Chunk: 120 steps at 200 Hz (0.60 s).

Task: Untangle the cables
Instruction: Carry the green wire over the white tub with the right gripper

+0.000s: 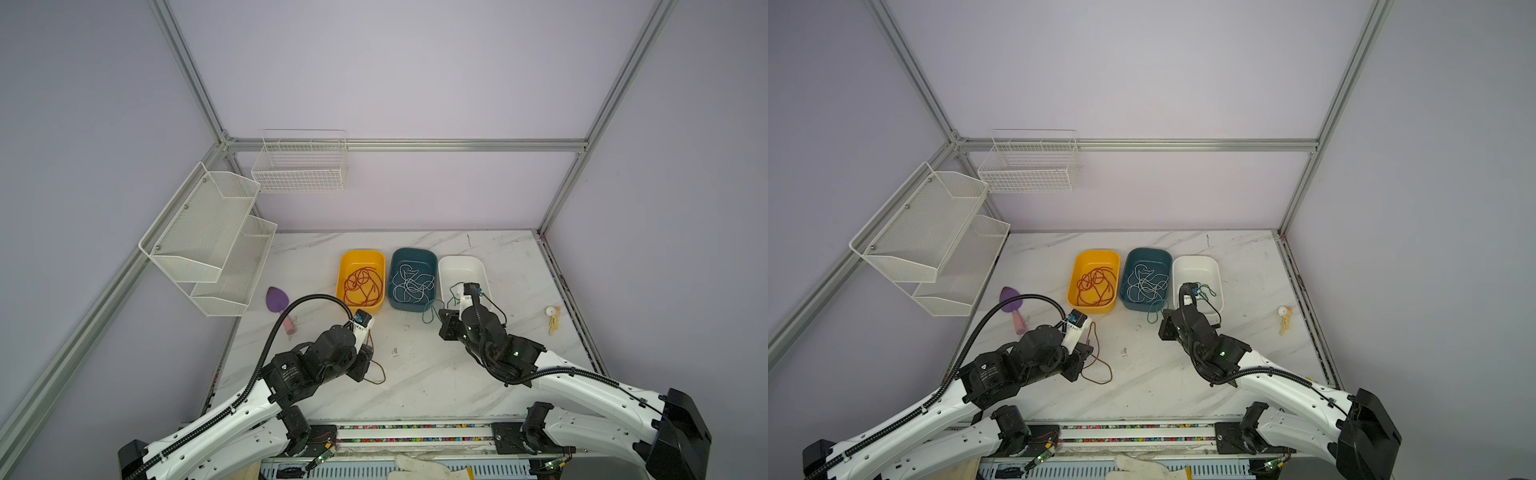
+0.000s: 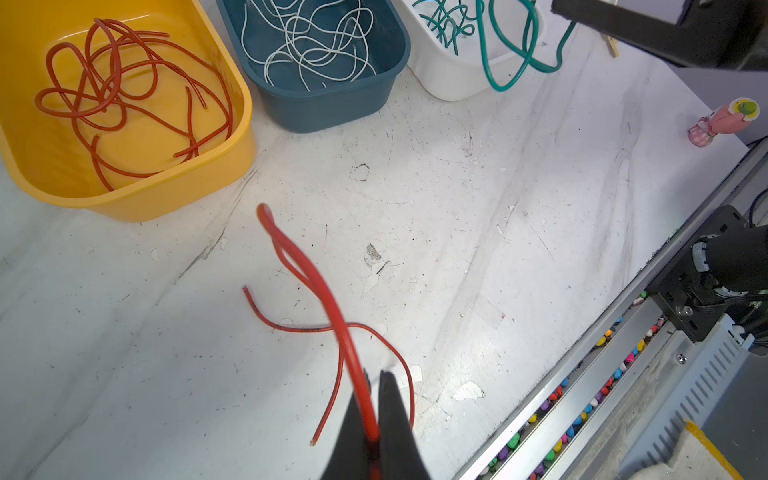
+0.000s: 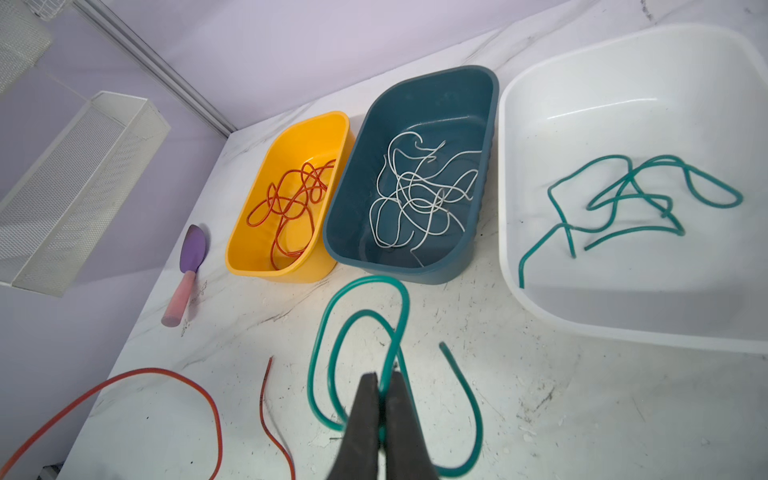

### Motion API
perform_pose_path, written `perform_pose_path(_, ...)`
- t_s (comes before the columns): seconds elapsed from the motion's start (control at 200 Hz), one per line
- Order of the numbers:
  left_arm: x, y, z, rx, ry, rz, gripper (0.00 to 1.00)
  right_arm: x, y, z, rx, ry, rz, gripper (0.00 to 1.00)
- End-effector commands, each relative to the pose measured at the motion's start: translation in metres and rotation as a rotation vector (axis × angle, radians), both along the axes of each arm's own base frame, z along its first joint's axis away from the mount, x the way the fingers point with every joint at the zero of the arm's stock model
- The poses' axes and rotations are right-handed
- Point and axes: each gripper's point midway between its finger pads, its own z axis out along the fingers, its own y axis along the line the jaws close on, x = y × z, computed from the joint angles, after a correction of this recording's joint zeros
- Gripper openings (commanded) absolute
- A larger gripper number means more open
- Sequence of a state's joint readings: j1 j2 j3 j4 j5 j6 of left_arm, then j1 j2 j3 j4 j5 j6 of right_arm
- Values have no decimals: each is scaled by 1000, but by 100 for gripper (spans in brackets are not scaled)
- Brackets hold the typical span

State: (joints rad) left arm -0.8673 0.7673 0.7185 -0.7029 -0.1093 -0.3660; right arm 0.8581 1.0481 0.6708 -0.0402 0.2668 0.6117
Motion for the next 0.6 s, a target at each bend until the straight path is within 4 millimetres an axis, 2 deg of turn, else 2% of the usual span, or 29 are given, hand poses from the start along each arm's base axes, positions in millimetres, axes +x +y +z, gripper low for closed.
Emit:
perform_pose_path(0.0,3,-5,20,-43,-32,1,0,-2,-10,-6,-39,16,4,0)
perform_pose_path(0.355,3,-5,20,-43,-32,1,0,15,-49,40,-72,-73,-91,0)
perform_pose_path(0.595,3,-6,19,-43,-25,0,0,37,-63,66,-40,-99,-109,0)
